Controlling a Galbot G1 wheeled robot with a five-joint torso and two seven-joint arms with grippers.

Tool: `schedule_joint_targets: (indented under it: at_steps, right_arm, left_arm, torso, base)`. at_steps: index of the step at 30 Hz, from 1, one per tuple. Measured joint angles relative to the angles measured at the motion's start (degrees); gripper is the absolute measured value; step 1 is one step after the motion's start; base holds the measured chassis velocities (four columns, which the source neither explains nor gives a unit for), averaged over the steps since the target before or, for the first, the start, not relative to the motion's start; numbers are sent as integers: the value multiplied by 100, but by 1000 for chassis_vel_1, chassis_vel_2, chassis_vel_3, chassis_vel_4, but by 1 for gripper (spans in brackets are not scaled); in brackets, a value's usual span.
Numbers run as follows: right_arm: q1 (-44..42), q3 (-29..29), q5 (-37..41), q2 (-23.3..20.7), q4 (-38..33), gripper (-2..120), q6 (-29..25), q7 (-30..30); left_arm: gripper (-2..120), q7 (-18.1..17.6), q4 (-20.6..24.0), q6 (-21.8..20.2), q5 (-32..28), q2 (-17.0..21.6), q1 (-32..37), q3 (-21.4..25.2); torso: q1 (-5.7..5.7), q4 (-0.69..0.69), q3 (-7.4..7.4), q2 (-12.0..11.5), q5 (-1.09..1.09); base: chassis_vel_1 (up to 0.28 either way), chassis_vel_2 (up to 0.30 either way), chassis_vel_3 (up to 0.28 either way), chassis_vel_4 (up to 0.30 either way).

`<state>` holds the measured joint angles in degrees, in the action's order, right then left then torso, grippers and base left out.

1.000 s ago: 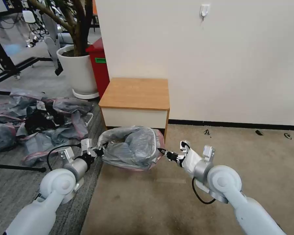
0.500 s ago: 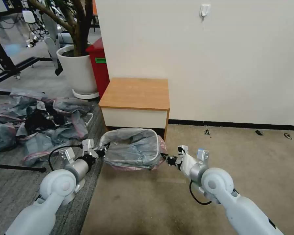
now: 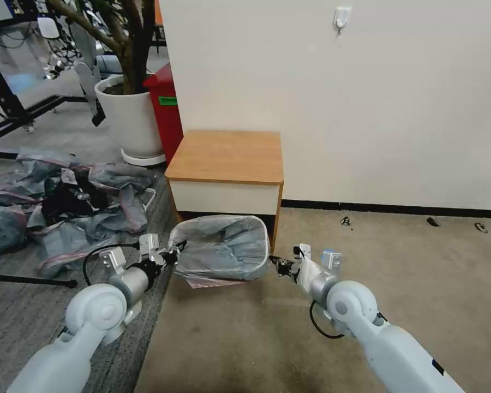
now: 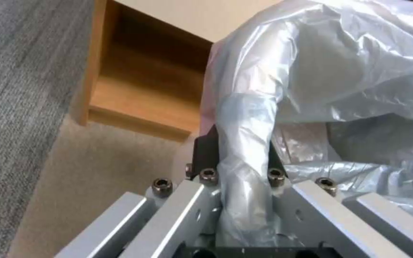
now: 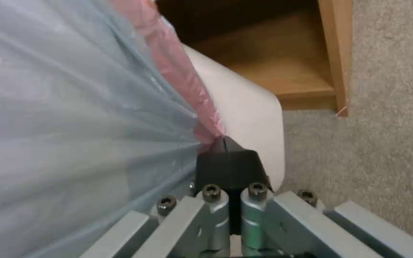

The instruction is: Pick up the garbage bag from the table and place it over the trash can.

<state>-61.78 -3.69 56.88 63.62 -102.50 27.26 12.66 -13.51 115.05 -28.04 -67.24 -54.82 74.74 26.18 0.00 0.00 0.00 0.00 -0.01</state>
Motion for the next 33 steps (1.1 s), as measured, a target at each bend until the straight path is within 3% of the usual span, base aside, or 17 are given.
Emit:
schedule_joint_targets:
  at_steps: [14, 23, 28, 33]
  right_arm:
    - [-11, 186, -1013, 74, 518, 0, -241, -17]
    - [-451, -57, -1610, -197, 110, 0, -469, 178]
    - [-822, -448, -2807, -706, -259, 0, -1245, 154]
    - [-1010, -685, -3631, -1096, -1089, 0, -1628, -373]
  left_arm:
    - [3, -54, 73, -66, -173, -13, 56, 57]
    - [3, -86, -289, 95, 195, -110, -107, 2]
    - [3, -95, -495, 239, 635, -199, -124, -61]
    - [3, -94, -481, 325, 928, -258, -107, -155]
  torso:
    - [0, 0, 0, 0, 1]
    - [0, 0, 0, 0, 2]
    - [0, 0, 0, 0, 2]
    - [0, -1, 0, 0, 1]
  base:
    - [0, 0, 0, 0]
    - [0, 0, 0, 0]
    - [0, 0, 0, 0]
    - [0, 0, 0, 0]
